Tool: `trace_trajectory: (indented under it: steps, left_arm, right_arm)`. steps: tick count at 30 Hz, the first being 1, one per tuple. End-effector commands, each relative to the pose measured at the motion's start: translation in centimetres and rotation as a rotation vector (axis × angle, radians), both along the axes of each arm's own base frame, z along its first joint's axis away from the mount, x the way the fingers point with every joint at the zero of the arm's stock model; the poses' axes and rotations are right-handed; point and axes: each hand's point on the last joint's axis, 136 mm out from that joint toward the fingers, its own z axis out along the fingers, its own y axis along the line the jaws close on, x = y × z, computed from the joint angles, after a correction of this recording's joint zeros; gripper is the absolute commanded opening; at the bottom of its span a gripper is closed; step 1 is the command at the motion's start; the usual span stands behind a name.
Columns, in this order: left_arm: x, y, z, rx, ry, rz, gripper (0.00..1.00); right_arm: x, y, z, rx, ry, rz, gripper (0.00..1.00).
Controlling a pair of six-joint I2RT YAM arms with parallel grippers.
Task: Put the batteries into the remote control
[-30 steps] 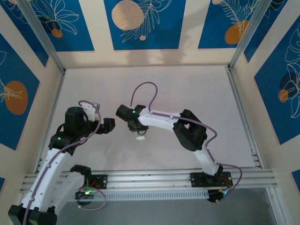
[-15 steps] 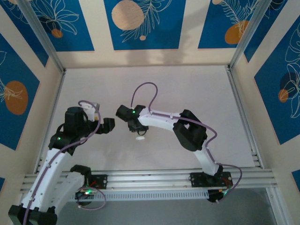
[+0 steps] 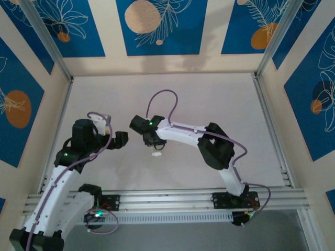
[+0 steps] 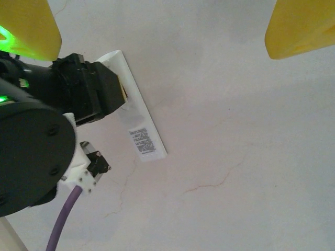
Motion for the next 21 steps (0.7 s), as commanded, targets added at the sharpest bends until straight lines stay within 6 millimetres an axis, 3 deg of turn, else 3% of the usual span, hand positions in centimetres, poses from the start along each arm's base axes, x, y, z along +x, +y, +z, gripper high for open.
trace_trajectory:
  steps: [1,4,8,12,17,21]
  left_arm:
    - [-0.2,0.3,-0.3,0.005,-0.002,-0.003,1.00]
    - [-0.3,0.3,-0.3,0.005,-0.002,-0.001,1.00]
    - [-0.2,0.3,-0.3,0.006,-0.002,0.000,1.00]
    - [-0.2,0.4,-0.2,0.005,-0.003,0.001,1.00]
    - [-0.2,0.3,-0.2,0.005,-0.005,-0.001,1.00]
    - [-0.3,0.4,-0.3,0.006,-0.001,0.000,1.00]
  right_arm:
    - [0.1,0.6,3.1,0.053,-0.039,0.006,0.20]
    - [0.4,0.5,2.9,0.042,-0.046,0.006,0.07]
    - [0.8,0.3,2.0,0.035,-0.032,0.000,0.00]
    - [0.8,0.2,0.0,0.016,-0.003,-0.009,0.00]
    - [-0.2,0.0,-4.5,-0.001,0.103,-0.033,0.00]
    - [-0.5,0.4,-4.3,0.007,0.100,-0.023,0.00]
